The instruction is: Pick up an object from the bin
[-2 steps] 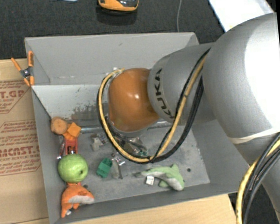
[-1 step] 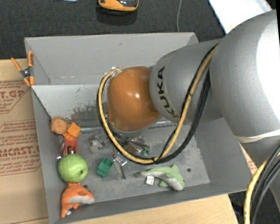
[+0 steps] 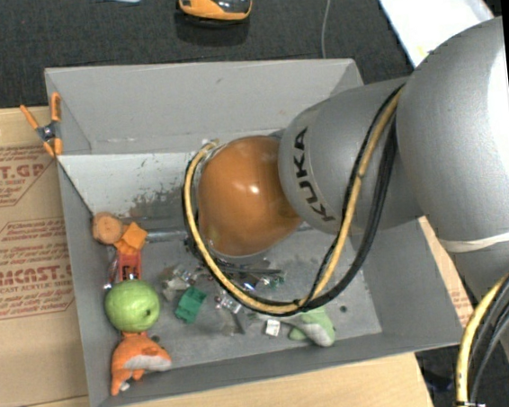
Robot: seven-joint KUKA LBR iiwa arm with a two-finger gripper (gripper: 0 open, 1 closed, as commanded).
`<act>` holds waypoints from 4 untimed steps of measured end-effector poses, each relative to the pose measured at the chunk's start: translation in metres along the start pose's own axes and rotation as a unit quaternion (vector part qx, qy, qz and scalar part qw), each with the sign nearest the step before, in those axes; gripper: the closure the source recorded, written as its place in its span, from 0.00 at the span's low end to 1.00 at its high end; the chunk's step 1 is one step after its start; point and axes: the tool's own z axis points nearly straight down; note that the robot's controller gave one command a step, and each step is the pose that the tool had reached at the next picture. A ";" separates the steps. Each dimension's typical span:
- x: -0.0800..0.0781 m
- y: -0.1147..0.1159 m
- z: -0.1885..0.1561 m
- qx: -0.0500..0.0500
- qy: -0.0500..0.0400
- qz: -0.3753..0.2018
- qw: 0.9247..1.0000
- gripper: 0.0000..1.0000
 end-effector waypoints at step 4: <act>-0.024 -0.007 0.014 0.000 -0.003 -0.136 0.991 1.00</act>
Offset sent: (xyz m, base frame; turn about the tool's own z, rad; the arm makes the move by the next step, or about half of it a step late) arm 0.0229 0.0100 -0.0291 -0.2748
